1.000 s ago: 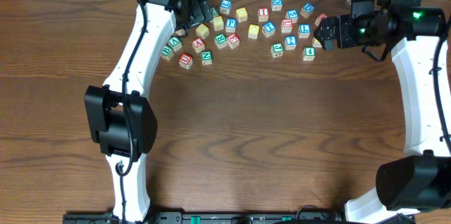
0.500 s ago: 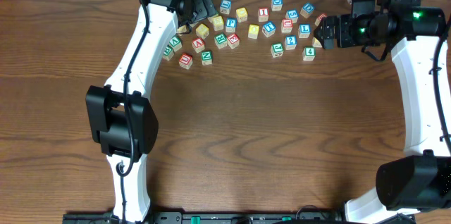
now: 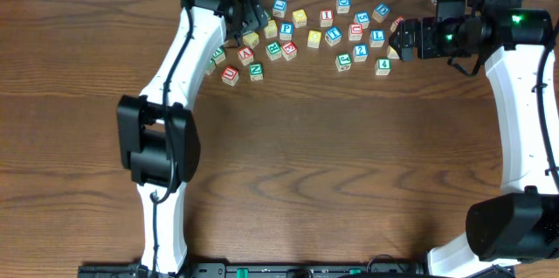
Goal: Spell out AI2
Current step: 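Lower the left gripper onto the red A block and grasp it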
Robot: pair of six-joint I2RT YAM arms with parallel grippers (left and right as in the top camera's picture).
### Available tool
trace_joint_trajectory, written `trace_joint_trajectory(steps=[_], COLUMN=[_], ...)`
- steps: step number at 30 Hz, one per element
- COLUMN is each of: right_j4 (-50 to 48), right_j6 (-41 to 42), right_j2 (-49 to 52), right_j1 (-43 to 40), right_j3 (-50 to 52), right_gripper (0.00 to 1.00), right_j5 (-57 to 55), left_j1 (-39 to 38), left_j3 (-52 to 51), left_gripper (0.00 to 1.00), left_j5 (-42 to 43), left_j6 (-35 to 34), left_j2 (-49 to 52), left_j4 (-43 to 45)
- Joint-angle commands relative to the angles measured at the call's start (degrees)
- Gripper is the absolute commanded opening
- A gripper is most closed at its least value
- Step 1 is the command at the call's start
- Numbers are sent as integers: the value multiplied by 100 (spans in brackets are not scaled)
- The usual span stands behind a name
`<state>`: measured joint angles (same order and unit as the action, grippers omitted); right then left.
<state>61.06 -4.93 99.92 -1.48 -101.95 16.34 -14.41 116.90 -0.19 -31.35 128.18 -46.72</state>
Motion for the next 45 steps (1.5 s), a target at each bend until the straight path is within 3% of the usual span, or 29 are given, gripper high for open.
trace_joint_trajectory(steps=[1,9,17,30,36,45], right_j4=[7,9,4,7,7,7], right_j6=[129,278,278,275,275,275], right_j2=[39,39,39,39,39,39], right_j1=[7,9,9,7,7,7], right_j3=[9,9,9,9,9,9], right_gripper=[99,98,99,99,99,99], right_j5=[76,76,76,74,74,76], left_j1=[-20,-20,-90,-105,-107,-118], left_j3=[-44,-44,-44,-44,-44,-44], left_gripper=[92,72,66,65,54,52], left_j5=[-74,-74,-70,-72,-72,-72], left_j6=[-22,-17,579,319,129,122], left_j2=[192,411,485,485,516,835], left_j4=[-103,-116,-96,-92,-68,4])
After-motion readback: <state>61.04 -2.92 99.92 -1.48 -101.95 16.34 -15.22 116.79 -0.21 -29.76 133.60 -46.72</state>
